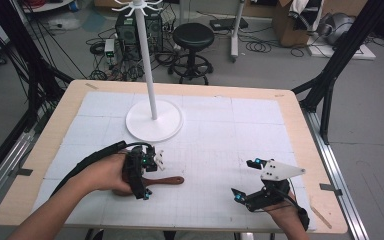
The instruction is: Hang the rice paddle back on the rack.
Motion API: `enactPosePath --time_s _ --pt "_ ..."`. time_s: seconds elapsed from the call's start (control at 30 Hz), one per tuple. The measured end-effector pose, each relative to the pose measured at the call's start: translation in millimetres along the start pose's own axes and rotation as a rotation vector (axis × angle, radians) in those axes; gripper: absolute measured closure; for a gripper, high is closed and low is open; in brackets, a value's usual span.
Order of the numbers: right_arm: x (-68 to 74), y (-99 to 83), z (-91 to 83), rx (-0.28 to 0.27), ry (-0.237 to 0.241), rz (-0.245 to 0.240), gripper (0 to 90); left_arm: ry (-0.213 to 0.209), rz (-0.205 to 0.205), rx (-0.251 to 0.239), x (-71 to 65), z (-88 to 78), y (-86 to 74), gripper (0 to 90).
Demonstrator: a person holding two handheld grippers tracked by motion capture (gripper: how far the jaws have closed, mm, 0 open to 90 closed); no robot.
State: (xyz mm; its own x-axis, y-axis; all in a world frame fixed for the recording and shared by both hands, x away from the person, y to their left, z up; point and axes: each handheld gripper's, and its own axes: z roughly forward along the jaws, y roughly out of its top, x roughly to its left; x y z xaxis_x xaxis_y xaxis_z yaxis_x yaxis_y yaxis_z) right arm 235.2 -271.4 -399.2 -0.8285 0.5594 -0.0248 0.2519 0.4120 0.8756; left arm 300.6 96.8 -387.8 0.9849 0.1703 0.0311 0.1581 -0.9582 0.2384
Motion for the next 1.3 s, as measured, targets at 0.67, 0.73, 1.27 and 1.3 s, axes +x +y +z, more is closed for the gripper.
enactPosePath --time_s 0.67,0.73,1.27,1.3 --pt "-1.1 -0.9 1.6 0.008 -0.001 -0.002 0.3 -0.031 -0.02 0.083 4.6 20.4 12.4 18.9" --pt "-1.1 -0.9 1.7 0.009 -0.002 -0.001 0.3 -0.031 -0.019 0.094 4.8 21.7 13.3 20.8" --pt "-0.1 -1.1 2.8 0.015 0.005 0.002 0.3 -0.053 -0.03 0.136 5.5 28.4 18.9 36.5" --pt "-0.2 -1.1 2.9 0.016 0.004 0.0 0.3 -0.053 -0.026 0.138 6.2 28.4 18.9 37.6"
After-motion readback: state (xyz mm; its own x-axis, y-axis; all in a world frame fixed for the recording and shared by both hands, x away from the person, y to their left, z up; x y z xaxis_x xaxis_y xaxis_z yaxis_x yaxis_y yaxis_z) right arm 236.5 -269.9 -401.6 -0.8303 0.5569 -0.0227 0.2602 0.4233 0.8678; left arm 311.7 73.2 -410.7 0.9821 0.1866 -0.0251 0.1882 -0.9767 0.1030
